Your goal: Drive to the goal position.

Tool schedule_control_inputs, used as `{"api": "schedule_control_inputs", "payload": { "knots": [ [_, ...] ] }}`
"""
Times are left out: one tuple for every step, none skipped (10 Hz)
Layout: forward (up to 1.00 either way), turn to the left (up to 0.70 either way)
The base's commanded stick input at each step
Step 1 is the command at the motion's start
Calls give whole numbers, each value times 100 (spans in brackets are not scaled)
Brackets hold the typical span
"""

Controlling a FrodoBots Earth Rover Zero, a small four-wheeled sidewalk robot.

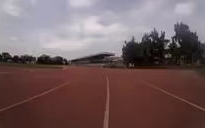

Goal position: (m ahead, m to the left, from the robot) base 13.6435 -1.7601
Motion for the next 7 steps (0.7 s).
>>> {"api": "schedule_control_inputs", "payload": {
  "knots": [
    [45,0],
    [45,0],
    [45,0],
    [45,0],
    [45,0],
    [45,0],
    [45,0]
  ]
}}
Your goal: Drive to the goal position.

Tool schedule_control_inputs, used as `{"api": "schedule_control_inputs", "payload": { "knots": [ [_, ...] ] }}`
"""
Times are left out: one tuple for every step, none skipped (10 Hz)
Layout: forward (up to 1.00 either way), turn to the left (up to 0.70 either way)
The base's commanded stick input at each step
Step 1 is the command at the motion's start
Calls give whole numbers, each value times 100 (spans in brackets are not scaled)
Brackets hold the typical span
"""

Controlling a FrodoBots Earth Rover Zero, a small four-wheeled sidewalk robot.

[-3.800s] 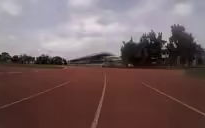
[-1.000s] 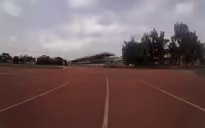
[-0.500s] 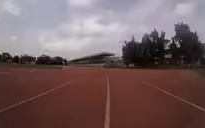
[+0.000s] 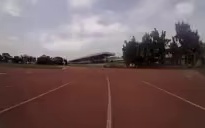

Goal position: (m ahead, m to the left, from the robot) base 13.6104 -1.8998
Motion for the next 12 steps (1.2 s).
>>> {"api": "schedule_control_inputs", "payload": {
  "knots": [
    [45,0],
    [45,0],
    [45,0],
    [45,0],
    [45,0],
    [45,0],
    [45,0],
    [45,0],
    [45,0],
    [45,0],
    [45,0],
    [45,0]
  ]
}}
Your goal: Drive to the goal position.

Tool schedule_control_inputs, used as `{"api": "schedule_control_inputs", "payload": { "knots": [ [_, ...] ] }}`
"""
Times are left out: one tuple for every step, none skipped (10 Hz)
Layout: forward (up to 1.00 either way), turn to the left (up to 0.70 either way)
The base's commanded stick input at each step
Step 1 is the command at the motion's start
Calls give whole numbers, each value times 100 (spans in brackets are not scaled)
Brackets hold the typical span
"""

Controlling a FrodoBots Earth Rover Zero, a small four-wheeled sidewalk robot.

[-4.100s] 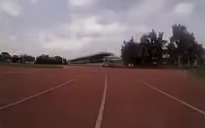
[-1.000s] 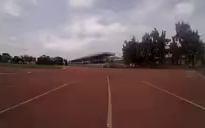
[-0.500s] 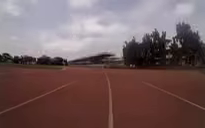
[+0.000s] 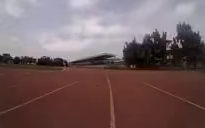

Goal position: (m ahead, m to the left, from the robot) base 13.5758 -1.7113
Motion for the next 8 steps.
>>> {"api": "schedule_control_inputs", "payload": {
  "knots": [
    [45,0],
    [45,0],
    [45,0],
    [45,0],
    [45,0],
    [45,0],
    [45,0],
    [45,0]
  ]
}}
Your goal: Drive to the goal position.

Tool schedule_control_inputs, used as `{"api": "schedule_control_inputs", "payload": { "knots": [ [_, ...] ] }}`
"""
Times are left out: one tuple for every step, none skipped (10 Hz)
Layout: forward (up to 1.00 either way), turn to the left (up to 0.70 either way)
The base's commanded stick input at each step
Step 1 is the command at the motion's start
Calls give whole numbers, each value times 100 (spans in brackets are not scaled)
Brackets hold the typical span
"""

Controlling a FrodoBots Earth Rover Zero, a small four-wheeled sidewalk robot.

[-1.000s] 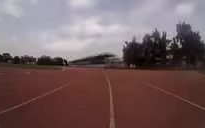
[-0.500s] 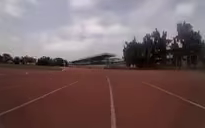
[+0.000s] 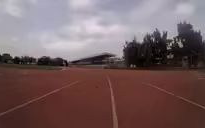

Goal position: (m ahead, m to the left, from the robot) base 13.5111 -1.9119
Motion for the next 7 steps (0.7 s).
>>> {"api": "schedule_control_inputs", "payload": {
  "knots": [
    [45,0],
    [45,0],
    [45,0],
    [45,0],
    [45,0],
    [45,0],
    [45,0]
  ]
}}
